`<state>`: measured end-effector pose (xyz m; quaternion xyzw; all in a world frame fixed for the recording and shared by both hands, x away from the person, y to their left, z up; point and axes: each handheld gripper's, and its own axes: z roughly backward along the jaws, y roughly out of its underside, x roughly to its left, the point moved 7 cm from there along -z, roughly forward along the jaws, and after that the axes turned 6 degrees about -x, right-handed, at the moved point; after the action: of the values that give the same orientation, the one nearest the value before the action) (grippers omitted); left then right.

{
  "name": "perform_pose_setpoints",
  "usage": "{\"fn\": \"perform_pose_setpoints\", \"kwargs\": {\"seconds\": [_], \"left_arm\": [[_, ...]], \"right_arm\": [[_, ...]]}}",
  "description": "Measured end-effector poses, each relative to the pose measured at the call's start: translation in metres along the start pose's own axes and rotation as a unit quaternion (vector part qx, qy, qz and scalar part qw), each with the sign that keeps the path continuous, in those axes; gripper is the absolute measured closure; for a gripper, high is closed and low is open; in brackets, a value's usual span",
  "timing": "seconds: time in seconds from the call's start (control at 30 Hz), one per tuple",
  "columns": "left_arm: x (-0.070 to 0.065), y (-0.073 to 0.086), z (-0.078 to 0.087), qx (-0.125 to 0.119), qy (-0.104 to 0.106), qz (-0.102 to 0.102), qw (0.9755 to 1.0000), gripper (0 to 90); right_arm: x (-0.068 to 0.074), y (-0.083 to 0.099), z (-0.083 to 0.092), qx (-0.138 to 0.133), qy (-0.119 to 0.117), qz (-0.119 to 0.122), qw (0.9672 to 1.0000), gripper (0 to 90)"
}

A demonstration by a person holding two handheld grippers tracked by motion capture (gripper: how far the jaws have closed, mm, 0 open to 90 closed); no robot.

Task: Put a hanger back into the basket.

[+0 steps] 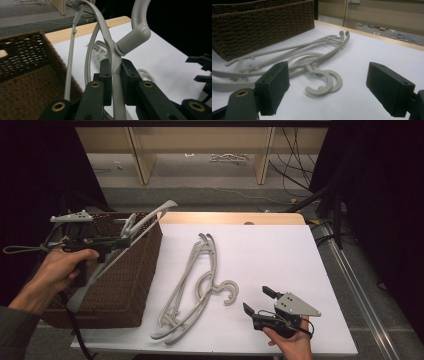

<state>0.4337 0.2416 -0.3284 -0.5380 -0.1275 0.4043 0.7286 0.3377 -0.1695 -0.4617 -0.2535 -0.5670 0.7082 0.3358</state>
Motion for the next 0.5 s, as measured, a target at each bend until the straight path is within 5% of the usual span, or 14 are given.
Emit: {"fn": "perform_pose_setpoints", "kwargs": {"seconds": [0.37,0.5], "left_arm": [[0.042,0.013,0.017,0.003,-0.036,-0.041,0.9985,79.6],[0.054,0.018,0.020,0.013,-0.045,-0.075,0.9961,80.7]], "right_arm": [[-0.001,0.000,-0.002,-0.004,0.004,0.011,0.9999,19.6],[0.001,0.002,-0.003,0.002,-0.004,-0.002,1.0000,19.7]]}}
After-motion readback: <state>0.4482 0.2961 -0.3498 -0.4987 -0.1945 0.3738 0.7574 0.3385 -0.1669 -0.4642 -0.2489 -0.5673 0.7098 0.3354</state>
